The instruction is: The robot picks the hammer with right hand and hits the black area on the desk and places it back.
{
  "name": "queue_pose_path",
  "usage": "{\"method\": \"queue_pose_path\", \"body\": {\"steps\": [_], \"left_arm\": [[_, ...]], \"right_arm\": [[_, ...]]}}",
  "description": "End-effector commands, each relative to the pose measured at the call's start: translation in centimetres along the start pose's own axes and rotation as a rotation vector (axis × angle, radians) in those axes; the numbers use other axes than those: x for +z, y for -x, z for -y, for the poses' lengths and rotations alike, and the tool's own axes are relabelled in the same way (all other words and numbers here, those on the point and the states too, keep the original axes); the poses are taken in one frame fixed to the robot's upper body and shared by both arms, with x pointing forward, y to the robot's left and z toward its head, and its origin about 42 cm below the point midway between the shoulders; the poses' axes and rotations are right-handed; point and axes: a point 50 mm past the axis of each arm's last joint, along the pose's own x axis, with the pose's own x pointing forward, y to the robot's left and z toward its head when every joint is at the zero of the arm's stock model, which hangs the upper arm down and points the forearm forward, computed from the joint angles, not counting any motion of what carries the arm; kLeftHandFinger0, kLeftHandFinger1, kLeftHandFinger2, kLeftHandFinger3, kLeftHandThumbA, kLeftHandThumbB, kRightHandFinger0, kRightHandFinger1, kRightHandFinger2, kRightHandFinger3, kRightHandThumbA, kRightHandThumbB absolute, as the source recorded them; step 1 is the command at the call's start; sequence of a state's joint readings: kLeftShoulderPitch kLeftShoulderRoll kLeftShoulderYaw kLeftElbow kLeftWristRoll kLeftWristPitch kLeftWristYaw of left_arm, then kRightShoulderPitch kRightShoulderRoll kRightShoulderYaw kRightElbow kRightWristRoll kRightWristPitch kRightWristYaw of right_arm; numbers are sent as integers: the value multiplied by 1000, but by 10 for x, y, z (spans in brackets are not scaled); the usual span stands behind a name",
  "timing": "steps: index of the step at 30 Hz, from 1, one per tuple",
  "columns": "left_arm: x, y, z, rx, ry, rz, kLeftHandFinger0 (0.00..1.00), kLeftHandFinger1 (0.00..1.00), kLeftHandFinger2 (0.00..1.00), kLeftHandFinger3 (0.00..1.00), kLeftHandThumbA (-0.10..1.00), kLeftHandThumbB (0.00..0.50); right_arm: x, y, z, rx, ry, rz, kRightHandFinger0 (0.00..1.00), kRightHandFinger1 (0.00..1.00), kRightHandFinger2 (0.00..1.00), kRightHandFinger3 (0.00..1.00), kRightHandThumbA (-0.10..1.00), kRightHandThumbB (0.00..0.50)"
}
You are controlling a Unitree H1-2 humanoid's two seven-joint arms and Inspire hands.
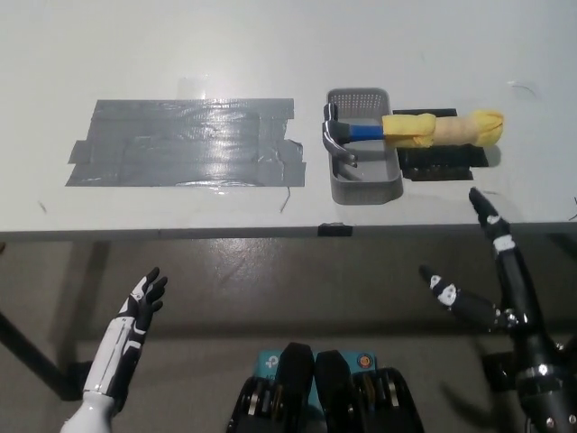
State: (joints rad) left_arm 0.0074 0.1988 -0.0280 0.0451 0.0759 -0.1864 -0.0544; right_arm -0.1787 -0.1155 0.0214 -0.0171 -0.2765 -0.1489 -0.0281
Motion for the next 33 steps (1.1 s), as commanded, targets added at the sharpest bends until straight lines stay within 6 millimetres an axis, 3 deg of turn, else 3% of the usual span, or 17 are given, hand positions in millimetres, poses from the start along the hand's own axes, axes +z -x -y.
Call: {"method": "queue_pose_path", "body": {"steps": [1, 9, 15, 33], "left_arm": [[11, -1, 1, -8, -24, 87, 1000, 1000, 1000, 1000, 1000, 153], [15, -5, -1, -3, -21, 106, 1000, 1000, 1000, 1000, 1000, 151], [16, -6, -1, -3, -19, 105, 1000, 1000, 1000, 1000, 1000, 135], [15, -6, -1, -10, -17, 116, 1000, 1000, 1000, 1000, 1000, 110]], "right_arm": [[70, -70, 28, -149, 591, 279, 1000, 1000, 1000, 1000, 830, 343], [67, -117, 23, -106, 715, 257, 1000, 1000, 1000, 1000, 919, 345], [67, -140, 20, -96, 757, 241, 1000, 1000, 1000, 1000, 941, 355], [64, -171, 7, -48, 888, 213, 1000, 1000, 1000, 1000, 971, 345]]}}
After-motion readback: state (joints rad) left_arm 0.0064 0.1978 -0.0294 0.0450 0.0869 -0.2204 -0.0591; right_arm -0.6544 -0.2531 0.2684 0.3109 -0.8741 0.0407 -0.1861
